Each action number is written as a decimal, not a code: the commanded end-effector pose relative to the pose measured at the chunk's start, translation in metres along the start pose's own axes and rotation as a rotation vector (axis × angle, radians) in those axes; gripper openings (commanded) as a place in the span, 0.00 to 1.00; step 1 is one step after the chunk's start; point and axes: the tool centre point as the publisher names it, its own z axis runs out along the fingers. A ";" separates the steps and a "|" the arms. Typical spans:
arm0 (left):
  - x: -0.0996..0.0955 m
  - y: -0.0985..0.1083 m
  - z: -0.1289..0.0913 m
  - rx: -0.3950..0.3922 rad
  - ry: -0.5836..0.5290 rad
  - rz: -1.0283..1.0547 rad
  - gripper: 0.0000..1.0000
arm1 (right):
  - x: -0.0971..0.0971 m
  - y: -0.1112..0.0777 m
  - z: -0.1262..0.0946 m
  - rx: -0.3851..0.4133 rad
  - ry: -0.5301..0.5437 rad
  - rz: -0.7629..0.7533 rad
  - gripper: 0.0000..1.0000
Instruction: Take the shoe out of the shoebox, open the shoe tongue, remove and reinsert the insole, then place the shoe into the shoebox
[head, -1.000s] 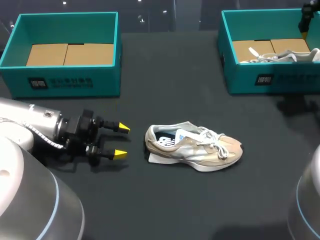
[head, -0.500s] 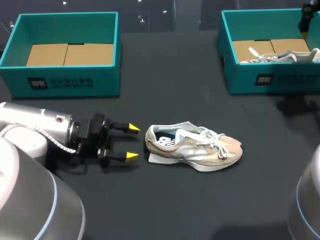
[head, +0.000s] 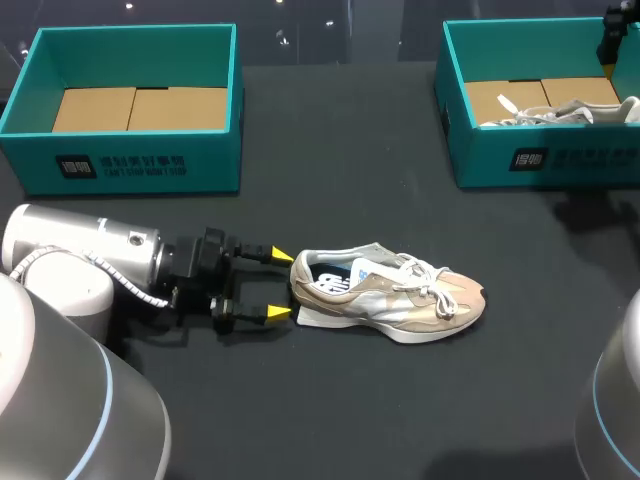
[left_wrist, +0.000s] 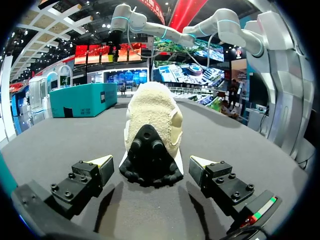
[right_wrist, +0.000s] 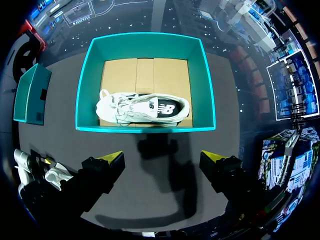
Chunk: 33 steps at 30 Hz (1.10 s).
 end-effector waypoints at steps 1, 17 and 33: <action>-0.002 0.001 0.008 -0.005 0.002 0.001 1.00 | 0.000 0.000 0.000 0.001 0.001 0.000 1.00; -0.003 0.000 0.028 0.002 -0.002 0.007 1.00 | 0.000 0.000 0.000 0.001 0.001 0.000 1.00; -0.005 -0.001 0.044 0.000 0.007 0.019 1.00 | 0.000 0.000 0.000 0.001 0.001 0.000 1.00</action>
